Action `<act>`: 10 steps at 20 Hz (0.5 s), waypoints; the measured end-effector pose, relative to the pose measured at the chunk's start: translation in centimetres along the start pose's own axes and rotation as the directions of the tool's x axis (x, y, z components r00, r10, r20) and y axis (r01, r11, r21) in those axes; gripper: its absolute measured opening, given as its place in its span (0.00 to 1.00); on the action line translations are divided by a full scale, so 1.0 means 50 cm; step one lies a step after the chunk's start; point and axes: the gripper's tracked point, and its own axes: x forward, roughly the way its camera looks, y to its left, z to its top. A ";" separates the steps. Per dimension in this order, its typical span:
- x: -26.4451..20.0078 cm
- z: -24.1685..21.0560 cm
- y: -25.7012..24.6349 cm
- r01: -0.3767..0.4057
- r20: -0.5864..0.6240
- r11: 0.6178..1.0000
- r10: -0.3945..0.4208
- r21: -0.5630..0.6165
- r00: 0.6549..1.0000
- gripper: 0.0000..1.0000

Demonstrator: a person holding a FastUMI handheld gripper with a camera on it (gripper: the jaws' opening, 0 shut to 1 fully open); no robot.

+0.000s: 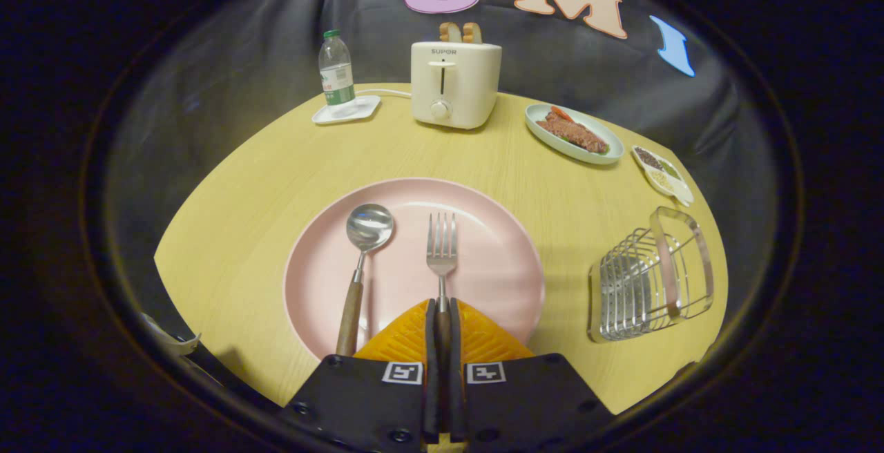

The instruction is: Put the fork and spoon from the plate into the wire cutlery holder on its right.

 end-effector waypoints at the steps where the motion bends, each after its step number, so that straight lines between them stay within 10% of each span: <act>1: -0.008 0.011 -0.004 -0.004 0.002 1.000 0.004 0.008 1.000 0.09; 10: -0.103 0.077 -0.119 0.012 0.013 1.000 -0.012 -0.020 1.000 0.09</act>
